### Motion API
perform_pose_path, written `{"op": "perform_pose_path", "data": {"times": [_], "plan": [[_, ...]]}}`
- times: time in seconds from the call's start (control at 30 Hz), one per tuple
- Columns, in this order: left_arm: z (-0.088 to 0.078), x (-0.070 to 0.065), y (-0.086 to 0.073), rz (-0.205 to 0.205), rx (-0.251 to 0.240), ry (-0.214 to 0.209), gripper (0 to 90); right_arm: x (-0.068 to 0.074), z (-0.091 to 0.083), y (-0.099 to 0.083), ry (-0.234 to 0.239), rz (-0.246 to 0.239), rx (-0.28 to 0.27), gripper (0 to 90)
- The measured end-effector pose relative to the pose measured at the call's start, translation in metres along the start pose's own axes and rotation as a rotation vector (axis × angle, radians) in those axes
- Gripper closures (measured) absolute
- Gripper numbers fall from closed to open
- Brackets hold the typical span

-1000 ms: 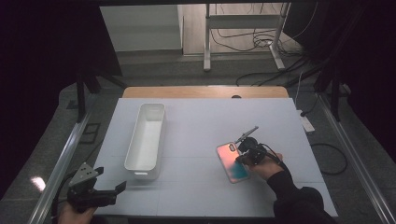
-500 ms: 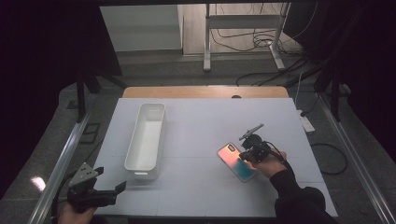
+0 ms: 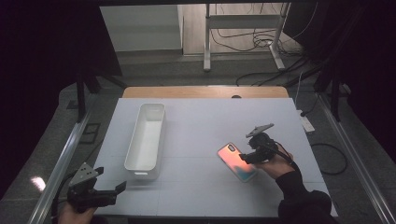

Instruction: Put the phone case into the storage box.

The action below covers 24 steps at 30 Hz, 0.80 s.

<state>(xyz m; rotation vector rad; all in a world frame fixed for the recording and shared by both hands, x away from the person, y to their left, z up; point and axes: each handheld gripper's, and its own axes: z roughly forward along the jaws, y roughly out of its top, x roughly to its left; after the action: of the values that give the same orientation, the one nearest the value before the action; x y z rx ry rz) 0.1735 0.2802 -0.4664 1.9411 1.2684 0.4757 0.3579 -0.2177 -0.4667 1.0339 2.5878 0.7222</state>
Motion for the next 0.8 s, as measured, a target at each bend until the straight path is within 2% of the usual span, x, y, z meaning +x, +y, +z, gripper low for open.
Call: {"op": "perform_pose_path", "data": {"times": [0.17,0.23,0.37,0.53,0.8], "plan": [[0.0,0.0,0.0,0.001,0.0,0.0,2.7,-0.004,-0.003,-0.002,-0.008,0.017,-0.021,7.4],[0.0,0.0,0.0,0.001,0.0,-0.001,2.8,-0.005,-0.005,-0.004,-0.013,0.028,-0.023,2.1],[0.0,0.0,0.0,0.002,0.001,-0.001,2.8,-0.007,-0.007,-0.007,0.001,0.057,-0.04,0.0],[0.0,0.0,0.0,0.003,0.002,0.0,2.8,-0.011,-0.007,-0.012,-0.015,0.07,-0.051,0.0],[0.0,0.0,0.0,0.004,0.001,0.0,2.8,-0.013,0.002,-0.016,-0.006,0.092,-0.02,0.0]]}}
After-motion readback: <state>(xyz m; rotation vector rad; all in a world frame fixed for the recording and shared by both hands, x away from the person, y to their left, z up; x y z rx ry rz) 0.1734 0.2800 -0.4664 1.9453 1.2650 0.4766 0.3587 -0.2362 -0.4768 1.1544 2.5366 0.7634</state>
